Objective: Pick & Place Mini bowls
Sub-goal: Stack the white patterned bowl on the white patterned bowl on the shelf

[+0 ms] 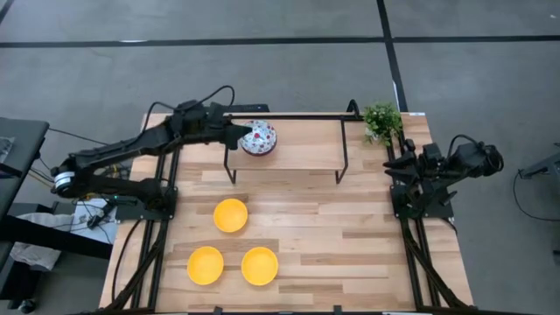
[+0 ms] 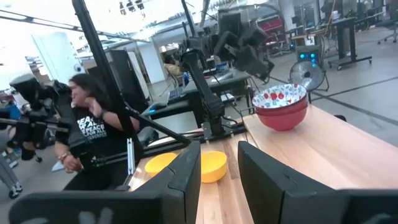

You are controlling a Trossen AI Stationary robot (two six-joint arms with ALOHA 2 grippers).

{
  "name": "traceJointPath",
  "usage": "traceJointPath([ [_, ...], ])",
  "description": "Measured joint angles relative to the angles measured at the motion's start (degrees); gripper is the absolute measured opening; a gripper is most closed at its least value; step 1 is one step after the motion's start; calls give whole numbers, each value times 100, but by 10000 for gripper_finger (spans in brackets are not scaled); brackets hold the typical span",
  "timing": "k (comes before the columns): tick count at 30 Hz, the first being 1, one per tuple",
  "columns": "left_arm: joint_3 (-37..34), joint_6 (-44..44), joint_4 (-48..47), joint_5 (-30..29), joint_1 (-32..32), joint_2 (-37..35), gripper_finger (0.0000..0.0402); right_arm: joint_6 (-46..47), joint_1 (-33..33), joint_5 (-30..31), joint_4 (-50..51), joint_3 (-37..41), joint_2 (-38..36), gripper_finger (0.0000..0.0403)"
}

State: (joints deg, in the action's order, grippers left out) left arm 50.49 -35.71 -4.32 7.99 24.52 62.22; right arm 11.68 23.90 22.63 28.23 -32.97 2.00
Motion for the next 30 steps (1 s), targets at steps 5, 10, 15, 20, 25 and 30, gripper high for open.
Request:
traceJointPath([
  [5, -458, -189, 525, 0, 1, 12, 4, 32, 0, 6, 2, -6, 0, 97],
  [10, -652, -236, 804, -1, 5, 8, 4, 81, 0, 9, 2, -6, 0, 97],
  [15, -728, -397, 815, -20, 34, 118, 4, 94, 0, 11, 0, -6, 0, 97],
  [20, -726, -403, 869, -22, 40, 171, 4, 103, 0, 11, 0, -6, 0, 97],
  [25, -722, -425, 863, -22, 41, 223, 4, 107, 0, 13, 0, -6, 0, 97],
  [30, -722, -493, 829, -28, 39, 273, 4, 101, 0, 15, 0, -6, 0, 97],
])
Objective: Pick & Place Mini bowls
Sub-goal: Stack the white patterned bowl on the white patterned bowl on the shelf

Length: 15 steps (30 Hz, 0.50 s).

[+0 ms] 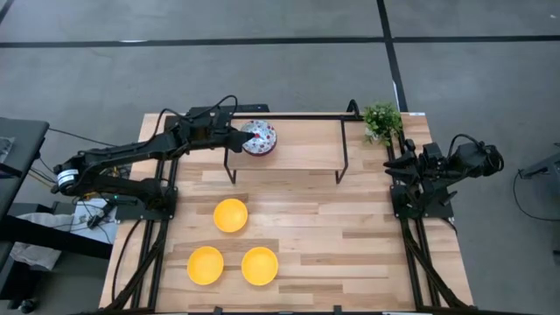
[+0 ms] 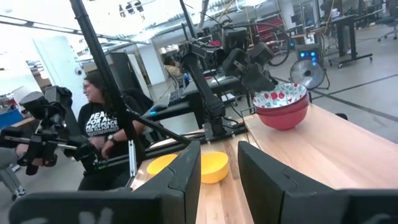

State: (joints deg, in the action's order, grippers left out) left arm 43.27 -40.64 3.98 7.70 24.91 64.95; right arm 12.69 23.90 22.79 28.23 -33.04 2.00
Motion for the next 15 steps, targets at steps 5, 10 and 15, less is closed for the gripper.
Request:
traceJointPath([
  [5, 0, -57, -56, -15, 2, 8, 4, -4, 0, 0, 0, 0, 0, 97],
  [10, 0, -49, -87, -18, 2, 3, 4, -6, 0, 0, 0, 0, 0, 97],
  [15, 0, -40, 52, -40, 45, -10, 4, 6, 1, -2, 0, 0, 0, 97],
])
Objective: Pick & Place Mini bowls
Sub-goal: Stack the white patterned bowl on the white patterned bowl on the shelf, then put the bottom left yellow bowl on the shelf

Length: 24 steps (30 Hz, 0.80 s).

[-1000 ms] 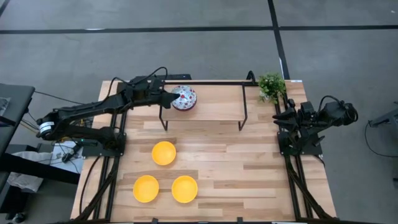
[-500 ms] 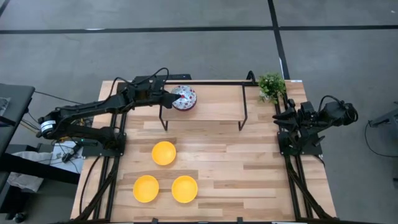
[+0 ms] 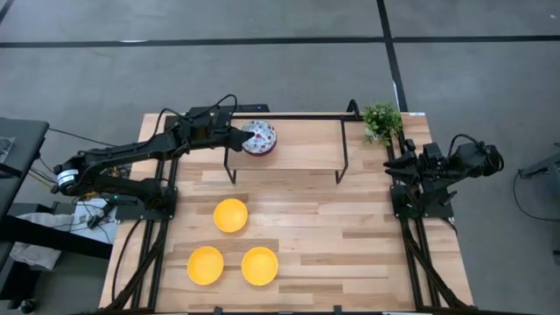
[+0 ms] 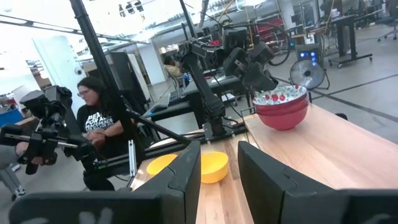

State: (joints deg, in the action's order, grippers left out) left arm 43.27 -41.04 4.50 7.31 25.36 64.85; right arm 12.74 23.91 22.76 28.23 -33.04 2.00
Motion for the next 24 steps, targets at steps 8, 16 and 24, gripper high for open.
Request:
traceJointPath([
  [8, 4, 50, 79, 46, -105, -729, 4, 78, -1, -13, 2, 0, 0, 97],
  [16, 7, -137, -363, -64, -1302, -1293, 4, 80, -1, -13, -4, 0, 0, 97],
  [24, 7, -796, -425, -468, -3246, -1261, 4, 91, 1, -11, -49, 0, 0, 97],
])
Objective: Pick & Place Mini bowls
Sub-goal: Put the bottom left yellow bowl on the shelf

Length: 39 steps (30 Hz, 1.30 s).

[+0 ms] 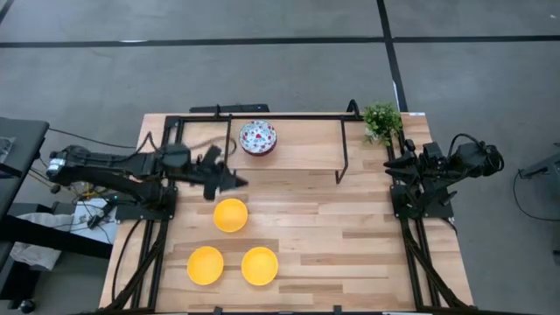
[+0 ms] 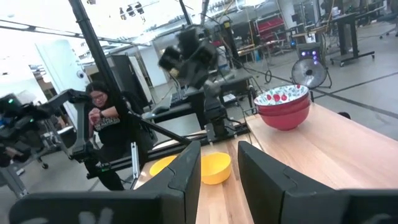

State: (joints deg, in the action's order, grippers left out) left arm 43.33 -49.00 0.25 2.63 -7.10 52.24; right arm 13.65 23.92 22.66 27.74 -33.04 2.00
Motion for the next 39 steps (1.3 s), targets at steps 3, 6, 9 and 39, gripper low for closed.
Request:
traceJointPath([
  [3, 0, -535, -352, -598, -822, -6, 4, 2, -2, 4, -12, 0, 0, 97],
  [6, 0, -1414, -896, -1109, -1580, -1, 4, 2, -2, 8, -23, 0, 0, 97],
  [9, 0, -2481, -1469, -1310, -2237, 48, 4, 0, -1, 11, -40, 0, 0, 97],
  [39, 0, -5923, -4398, 464, -3918, 1430, 4, 116, -2, 0, -34, 0, 0, 97],
])
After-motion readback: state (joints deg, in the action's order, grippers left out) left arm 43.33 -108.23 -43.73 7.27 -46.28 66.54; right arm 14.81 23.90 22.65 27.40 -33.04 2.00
